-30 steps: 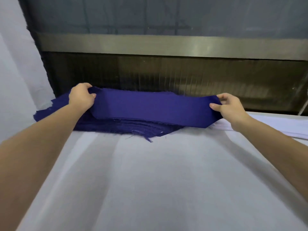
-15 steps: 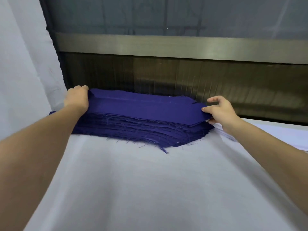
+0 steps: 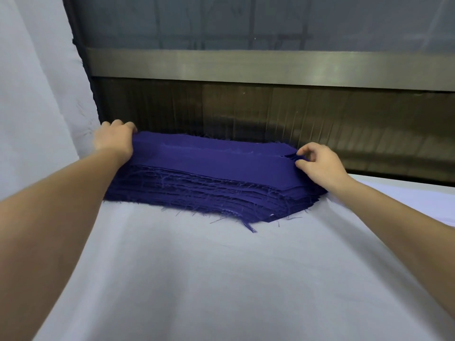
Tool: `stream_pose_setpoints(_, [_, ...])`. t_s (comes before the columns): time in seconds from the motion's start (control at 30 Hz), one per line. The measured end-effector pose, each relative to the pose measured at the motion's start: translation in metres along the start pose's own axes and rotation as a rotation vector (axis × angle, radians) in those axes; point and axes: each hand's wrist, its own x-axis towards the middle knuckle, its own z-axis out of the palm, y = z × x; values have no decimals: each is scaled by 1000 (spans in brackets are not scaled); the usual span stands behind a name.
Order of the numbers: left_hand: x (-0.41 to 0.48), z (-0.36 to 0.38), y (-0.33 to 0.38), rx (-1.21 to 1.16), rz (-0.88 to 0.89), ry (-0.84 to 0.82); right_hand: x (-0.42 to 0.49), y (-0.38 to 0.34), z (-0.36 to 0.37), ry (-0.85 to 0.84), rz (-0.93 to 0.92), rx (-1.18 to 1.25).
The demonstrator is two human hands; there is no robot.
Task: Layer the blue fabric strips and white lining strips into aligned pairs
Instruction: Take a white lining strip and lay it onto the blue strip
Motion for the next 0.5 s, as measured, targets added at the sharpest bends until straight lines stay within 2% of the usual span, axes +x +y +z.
stream_pose_setpoints(0.13, [1, -9, 32, -28, 88, 2, 21, -9, 3, -44, -202, -308])
stream_pose_setpoints(0.27, [-8, -13, 81, -176, 179, -61, 44, -24, 2, -271, -310, -556])
stream_pose_setpoints(0.37, [-17, -10, 116, -246, 270, -80, 52, -33, 4, -346, -377, -633])
stream_pose_setpoints(0.5, [-21, -7, 147, -342, 335, -84, 50, -43, 8, -319, -396, -625])
